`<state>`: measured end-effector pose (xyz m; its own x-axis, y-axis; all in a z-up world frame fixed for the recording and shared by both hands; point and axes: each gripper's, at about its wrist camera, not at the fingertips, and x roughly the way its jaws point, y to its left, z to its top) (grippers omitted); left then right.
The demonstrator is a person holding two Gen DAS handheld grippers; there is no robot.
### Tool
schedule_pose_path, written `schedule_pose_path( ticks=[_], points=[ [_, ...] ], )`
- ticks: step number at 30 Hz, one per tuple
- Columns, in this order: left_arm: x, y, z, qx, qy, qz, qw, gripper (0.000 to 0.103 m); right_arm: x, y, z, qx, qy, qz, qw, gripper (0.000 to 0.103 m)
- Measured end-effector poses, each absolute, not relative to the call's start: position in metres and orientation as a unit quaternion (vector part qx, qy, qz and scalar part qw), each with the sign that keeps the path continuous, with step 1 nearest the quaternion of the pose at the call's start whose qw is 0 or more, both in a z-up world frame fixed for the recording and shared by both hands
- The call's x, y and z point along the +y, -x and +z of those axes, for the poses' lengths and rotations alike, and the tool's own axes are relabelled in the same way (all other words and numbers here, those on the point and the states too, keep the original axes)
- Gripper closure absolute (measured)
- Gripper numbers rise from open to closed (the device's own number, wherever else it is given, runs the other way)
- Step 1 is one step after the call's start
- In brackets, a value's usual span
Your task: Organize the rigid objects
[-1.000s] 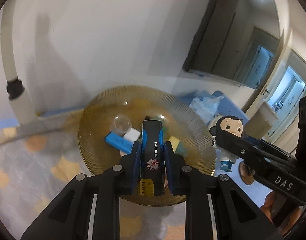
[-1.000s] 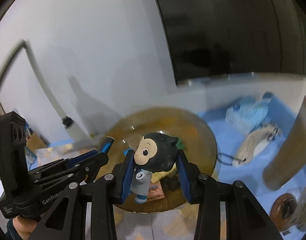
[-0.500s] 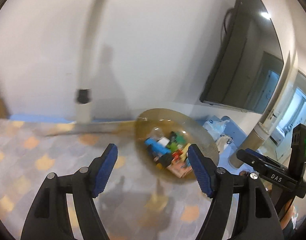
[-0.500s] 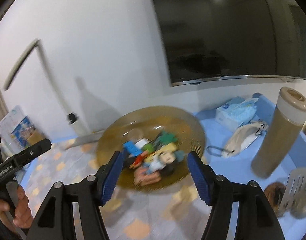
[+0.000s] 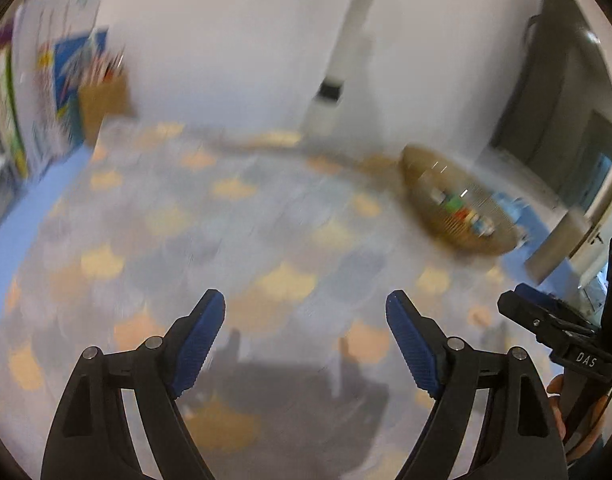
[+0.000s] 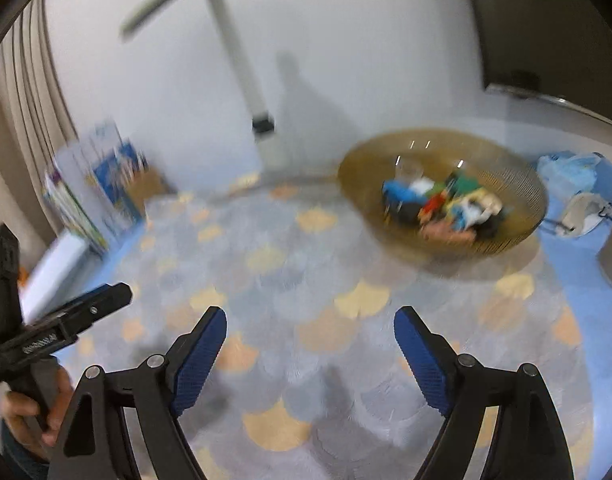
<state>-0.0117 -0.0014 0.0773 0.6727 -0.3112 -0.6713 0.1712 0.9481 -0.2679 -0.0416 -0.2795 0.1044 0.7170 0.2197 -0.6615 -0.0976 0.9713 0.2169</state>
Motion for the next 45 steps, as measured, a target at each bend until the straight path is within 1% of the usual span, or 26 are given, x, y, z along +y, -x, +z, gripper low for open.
schedule_pose_path(
  ticks=[1, 5, 10, 16, 21, 28, 32, 36, 45],
  points=[
    [0.001, 0.009, 0.063, 0.396, 0.092, -0.128, 0.905, 0.022, -0.273, 0.038, 0.092, 0.377, -0.074, 0.088, 0.919, 0.018],
    [0.002, 0.006, 0.033, 0.422, 0.086, -0.118, 0.895, 0.022, -0.265, 0.031, 0.058, 0.404, -0.06, 0.085, 0.909, 0.018],
    [0.003, 0.006, 0.014, 0.427, 0.09, -0.114, 0.892, 0.022, -0.271, 0.027, 0.037, 0.425, -0.068, 0.075, 0.9, 0.018],
    [-0.001, 0.009, 0.015, 0.419, 0.082, -0.104, 0.899, 0.021, -0.266, 0.027, 0.037, 0.421, -0.052, 0.073, 0.902, 0.018],
    [-0.006, 0.008, 0.014, 0.422, 0.064, -0.107, 0.898, 0.016, -0.255, 0.028, 0.037, 0.419, -0.018, 0.066, 0.905, 0.018],
    [-0.008, 0.008, 0.014, 0.424, 0.052, -0.104, 0.898, 0.015, -0.243, 0.029, 0.034, 0.421, 0.023, 0.049, 0.905, 0.017],
    [-0.014, 0.008, 0.013, 0.427, 0.032, -0.097, 0.899, 0.014, -0.242, 0.03, 0.034, 0.421, 0.027, 0.043, 0.906, 0.016],
    [-0.02, 0.008, 0.012, 0.432, 0.014, -0.096, 0.897, 0.009, -0.242, 0.027, 0.031, 0.428, 0.027, 0.039, 0.902, 0.016],
    [-0.022, 0.008, 0.012, 0.435, 0.009, -0.099, 0.895, 0.006, -0.242, 0.026, 0.031, 0.43, 0.028, 0.037, 0.902, 0.016]
  ],
)
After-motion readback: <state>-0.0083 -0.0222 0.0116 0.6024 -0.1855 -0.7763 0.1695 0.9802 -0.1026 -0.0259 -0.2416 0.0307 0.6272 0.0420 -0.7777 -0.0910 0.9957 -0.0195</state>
